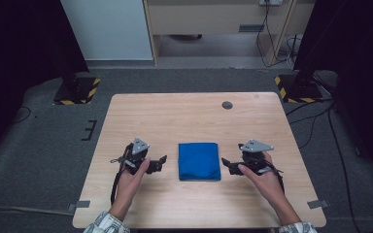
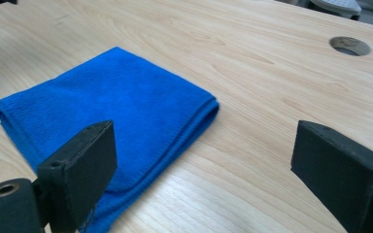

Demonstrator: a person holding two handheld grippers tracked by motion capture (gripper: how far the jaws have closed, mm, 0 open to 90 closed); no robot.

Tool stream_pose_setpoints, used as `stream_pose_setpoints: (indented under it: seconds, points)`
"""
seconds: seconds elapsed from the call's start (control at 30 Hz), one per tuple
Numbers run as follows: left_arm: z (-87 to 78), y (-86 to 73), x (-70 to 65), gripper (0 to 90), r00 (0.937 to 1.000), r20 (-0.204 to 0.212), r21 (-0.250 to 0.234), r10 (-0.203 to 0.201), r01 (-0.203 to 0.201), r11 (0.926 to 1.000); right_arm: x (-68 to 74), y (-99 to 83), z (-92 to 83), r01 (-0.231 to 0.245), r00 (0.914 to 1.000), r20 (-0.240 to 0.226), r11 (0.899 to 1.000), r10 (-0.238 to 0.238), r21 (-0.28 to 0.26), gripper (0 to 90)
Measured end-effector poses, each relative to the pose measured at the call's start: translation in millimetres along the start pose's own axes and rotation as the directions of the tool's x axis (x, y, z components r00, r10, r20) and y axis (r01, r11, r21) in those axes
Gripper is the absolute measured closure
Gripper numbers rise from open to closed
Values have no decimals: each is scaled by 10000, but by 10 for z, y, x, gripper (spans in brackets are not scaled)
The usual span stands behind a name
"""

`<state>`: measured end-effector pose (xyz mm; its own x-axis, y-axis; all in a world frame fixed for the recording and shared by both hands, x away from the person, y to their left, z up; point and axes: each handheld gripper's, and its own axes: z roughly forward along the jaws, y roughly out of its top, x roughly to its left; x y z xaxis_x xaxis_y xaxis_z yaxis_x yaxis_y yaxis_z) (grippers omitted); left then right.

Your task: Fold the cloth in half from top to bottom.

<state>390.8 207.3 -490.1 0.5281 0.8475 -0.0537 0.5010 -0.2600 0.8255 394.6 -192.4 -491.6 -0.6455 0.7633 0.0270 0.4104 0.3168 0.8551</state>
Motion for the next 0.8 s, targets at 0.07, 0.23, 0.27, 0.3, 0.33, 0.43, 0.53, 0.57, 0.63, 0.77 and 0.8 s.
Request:
stream_pose_setpoints:
  seconds: [0.07,0.23,0.27,0.3,0.33,0.43,0.53,0.57,0.63,0.77,0.8]
  points:
    - [-17,6,48,89,9999,-52,6,-106,106,9999,-49,-5,-25,-175,9998,70,9998,175,-53,93]
    - [-46,13,136,89,9994,-178,-29,-291,290,9996,-185,-28,-88,-449,9985,291,9988,454,-207,94]
    - [-48,13,146,89,9994,-177,-9,-303,303,9995,-211,-35,-96,-511,9981,334,9985,518,-205,94]
    - [-50,13,161,89,9994,-171,22,-293,293,9996,-228,-41,-98,-575,9975,386,9981,584,-235,94]
    - [-52,13,177,88,9995,-160,25,-274,274,9996,-252,-47,-104,-596,9974,406,9980,604,-203,93]
    - [-71,9,230,82,9989,-270,8,-379,379,9993,-316,-63,-124,-727,9953,629,9971,741,-240,91]
    - [-57,-11,264,76,9990,-232,207,-385,390,9990,-369,-78,-154,-802,9932,825,9965,820,-247,90]
    - [-47,-18,271,79,9992,-237,331,-312,319,9989,-389,-82,-165,-813,9924,905,9965,828,-208,90]
    - [-18,-27,271,80,9994,-234,479,-251,262,9985,-440,-96,-171,-899,9901,1066,9957,915,-200,90]
    - [40,-24,291,79,9995,-276,757,-142,163,9970,-524,-131,-165,-1107,9848,1339,9938,1108,-84,90]
    - [50,-22,295,79,9994,-300,829,-178,202,9964,-536,-138,-161,-1206,9832,1379,9927,1198,-25,90]
